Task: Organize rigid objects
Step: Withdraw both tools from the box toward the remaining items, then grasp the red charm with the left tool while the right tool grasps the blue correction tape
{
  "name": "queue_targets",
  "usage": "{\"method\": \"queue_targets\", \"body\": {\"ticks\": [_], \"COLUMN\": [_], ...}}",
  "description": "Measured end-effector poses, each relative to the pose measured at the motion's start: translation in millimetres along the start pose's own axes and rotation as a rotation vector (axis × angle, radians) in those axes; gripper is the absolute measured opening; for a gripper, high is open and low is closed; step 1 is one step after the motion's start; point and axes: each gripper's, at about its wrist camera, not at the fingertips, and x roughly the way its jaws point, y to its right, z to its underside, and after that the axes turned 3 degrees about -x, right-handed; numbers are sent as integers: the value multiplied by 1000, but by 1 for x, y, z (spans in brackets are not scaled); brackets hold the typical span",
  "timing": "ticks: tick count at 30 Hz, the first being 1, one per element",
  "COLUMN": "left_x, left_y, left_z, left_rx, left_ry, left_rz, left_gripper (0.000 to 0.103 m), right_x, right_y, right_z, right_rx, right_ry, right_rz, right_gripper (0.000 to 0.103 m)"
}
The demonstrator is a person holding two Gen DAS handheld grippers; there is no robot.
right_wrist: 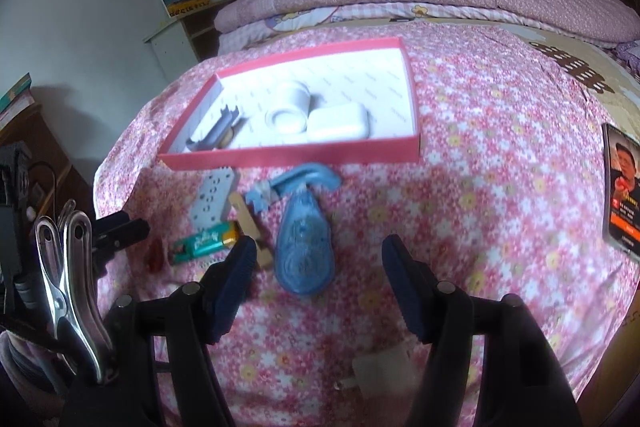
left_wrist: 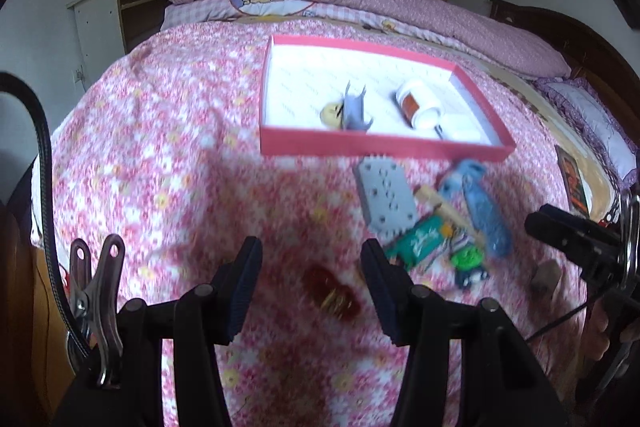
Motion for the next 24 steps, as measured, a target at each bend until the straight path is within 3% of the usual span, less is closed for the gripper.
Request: {"method": "queue_targets", "body": {"ticks": [13,17,24], "left_x": [7,15,17], "left_y": [15,16,15], "left_z": [26,31,32], "left_rx": [119,131,131], "left_ry": [-11,-27,-11], "left_rz": [29,31,26], "left_gripper": [54,43,39], "right_x": [11,14,21], "right_y": [-3,-2,-1], "right_z": [12,14,18], "right_rx": [-13,-7,-4], "right_ry": [-48,-60,-83], "right_rz": [0,-3,-6], "right_gripper": [67,67,67]}}
